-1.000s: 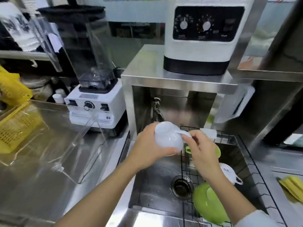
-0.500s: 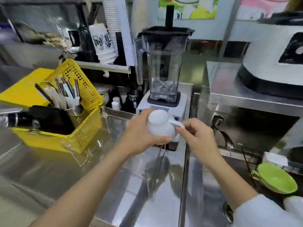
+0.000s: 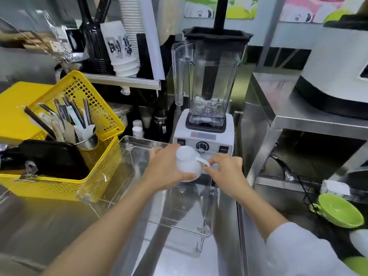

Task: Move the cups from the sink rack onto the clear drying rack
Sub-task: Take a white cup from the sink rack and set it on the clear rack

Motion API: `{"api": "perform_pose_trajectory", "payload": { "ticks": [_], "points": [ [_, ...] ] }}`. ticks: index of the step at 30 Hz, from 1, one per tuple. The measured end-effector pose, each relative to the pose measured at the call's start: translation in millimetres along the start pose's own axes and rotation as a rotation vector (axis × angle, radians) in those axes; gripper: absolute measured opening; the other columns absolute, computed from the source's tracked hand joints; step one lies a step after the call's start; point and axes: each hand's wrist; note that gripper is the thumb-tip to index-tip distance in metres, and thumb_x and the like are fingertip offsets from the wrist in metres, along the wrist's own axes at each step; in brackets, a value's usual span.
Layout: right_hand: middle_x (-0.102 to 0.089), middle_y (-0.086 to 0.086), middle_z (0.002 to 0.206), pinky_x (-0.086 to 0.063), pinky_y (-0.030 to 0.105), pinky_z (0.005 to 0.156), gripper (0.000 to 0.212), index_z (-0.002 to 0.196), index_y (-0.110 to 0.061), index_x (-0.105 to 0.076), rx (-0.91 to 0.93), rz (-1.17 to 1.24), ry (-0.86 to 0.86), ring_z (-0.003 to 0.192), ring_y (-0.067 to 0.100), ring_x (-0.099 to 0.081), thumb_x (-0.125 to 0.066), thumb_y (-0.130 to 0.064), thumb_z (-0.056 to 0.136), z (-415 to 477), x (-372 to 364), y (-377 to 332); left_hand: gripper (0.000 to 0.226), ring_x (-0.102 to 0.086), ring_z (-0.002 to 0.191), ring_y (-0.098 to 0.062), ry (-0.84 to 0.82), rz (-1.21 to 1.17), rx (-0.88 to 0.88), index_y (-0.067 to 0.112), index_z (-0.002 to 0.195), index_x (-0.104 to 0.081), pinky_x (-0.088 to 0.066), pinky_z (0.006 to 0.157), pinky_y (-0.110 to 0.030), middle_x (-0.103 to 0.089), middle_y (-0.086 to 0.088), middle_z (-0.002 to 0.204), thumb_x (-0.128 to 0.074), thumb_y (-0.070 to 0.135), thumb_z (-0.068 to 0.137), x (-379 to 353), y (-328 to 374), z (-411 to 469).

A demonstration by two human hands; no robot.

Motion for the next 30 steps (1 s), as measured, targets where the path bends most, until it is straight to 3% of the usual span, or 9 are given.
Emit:
{"api": "perform_pose_trajectory", "payload": {
  "ticks": [3, 5, 7, 10, 14, 17, 23, 30],
  "points": [
    [-0.051, -0.009, 0.085, -0.012, 0.027, 0.072, 0.016, 0.073, -0.024, -0.053, 0.004, -0.038, 0.009, 0.101, 0.017, -0.049, -0.055, -0.031, 0.087, 0.6, -6.6, 5.2, 0.068, -0.031, 0.093, -0.009, 0.018, 0.047, -0.029, 0.022, 0.115, -0.049, -0.021, 0.098, -0.031, -0.054, 0.006, 0.113, -0.080, 0.045, 0.058, -4.0, -3.6, 2.4],
    [-0.052, -0.009, 0.086, -0.011, 0.027, 0.072, 0.014, 0.076, -0.024, -0.055, 0.022, -0.075, 0.012, 0.101, 0.017, -0.049, -0.054, -0.031, 0.087, 2.0, -7.4, 6.3, 0.070, -0.042, 0.103, -0.013, 0.000, 0.069, -0.035, 0.026, 0.116, -0.046, -0.020, 0.096, -0.031, -0.054, 0.007, 0.115, -0.075, 0.051, 0.058, -5.4, -5.1, 2.2],
    [-0.057, -0.006, 0.095, -0.010, 0.026, 0.074, 0.013, 0.089, -0.022, -0.060, 0.033, -0.102, -0.002, 0.107, 0.017, -0.049, -0.053, -0.033, 0.088, 3.4, -5.8, 7.6, 0.080, -0.042, 0.119, -0.018, -0.045, 0.106, -0.033, 0.029, 0.126, -0.039, -0.019, 0.101, -0.035, -0.049, 0.006, 0.128, -0.064, 0.063, 0.059, -5.2, -7.6, 2.0],
    [-0.055, 0.000, 0.123, -0.016, 0.025, 0.088, 0.039, 0.121, -0.019, -0.051, 0.056, -0.047, -0.019, 0.118, 0.018, -0.046, -0.054, -0.037, 0.087, 1.4, 3.0, 12.2, 0.094, -0.034, 0.131, -0.019, -0.031, 0.178, -0.075, 0.026, 0.139, -0.026, -0.022, 0.110, -0.044, -0.036, 0.003, 0.145, -0.041, 0.078, 0.062, 0.7, -6.4, 2.2],
    [-0.045, -0.001, 0.138, -0.030, 0.035, 0.103, 0.058, 0.135, -0.024, -0.034, 0.088, 0.013, 0.000, 0.125, 0.018, -0.043, -0.056, -0.042, 0.085, -9.9, 23.6, 22.3, 0.087, -0.037, 0.129, -0.019, 0.065, 0.234, -0.175, 0.024, 0.139, -0.027, -0.024, 0.108, -0.040, -0.039, 0.002, 0.143, -0.039, 0.075, 0.070, 7.1, 12.9, 2.9],
    [-0.040, -0.002, 0.142, -0.032, 0.038, 0.106, 0.065, 0.139, -0.026, -0.028, 0.092, 0.005, 0.015, 0.129, 0.017, -0.040, -0.056, -0.045, 0.084, -19.7, 42.2, 35.8, 0.087, -0.036, 0.130, -0.018, 0.044, 0.275, -0.235, 0.025, 0.139, -0.030, -0.026, 0.108, -0.038, -0.040, 0.001, 0.143, -0.032, 0.076, 0.069, -1.0, 34.5, 3.0],
    [-0.040, 0.000, 0.140, -0.035, 0.041, 0.106, 0.068, 0.140, -0.024, -0.027, 0.032, 0.002, 0.088, 0.127, 0.019, -0.040, -0.059, -0.043, 0.082, -48.3, 81.6, 83.3, 0.072, -0.034, 0.131, -0.018, 0.010, 0.267, -0.307, 0.021, 0.138, -0.034, -0.026, 0.106, -0.035, -0.041, 0.001, 0.143, -0.051, 0.062, 0.080, -41.9, 90.1, 2.3],
    [-0.043, 0.004, 0.137, -0.038, 0.046, 0.103, 0.070, 0.139, -0.024, -0.029, -0.105, 0.024, 0.140, 0.125, 0.024, -0.044, -0.062, -0.042, 0.080, -96.5, 123.0, 171.1, 0.078, -0.040, 0.127, -0.019, -0.109, 0.237, -0.405, 0.023, 0.136, -0.037, -0.030, 0.105, -0.035, -0.046, 0.002, 0.137, -0.039, 0.070, 0.074, -125.5, 160.8, -5.1]
  ]
}}
Point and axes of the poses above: each hand's wrist, its own z-axis towards the middle knuckle, its own x-axis out of the back of the hand, y = z × x
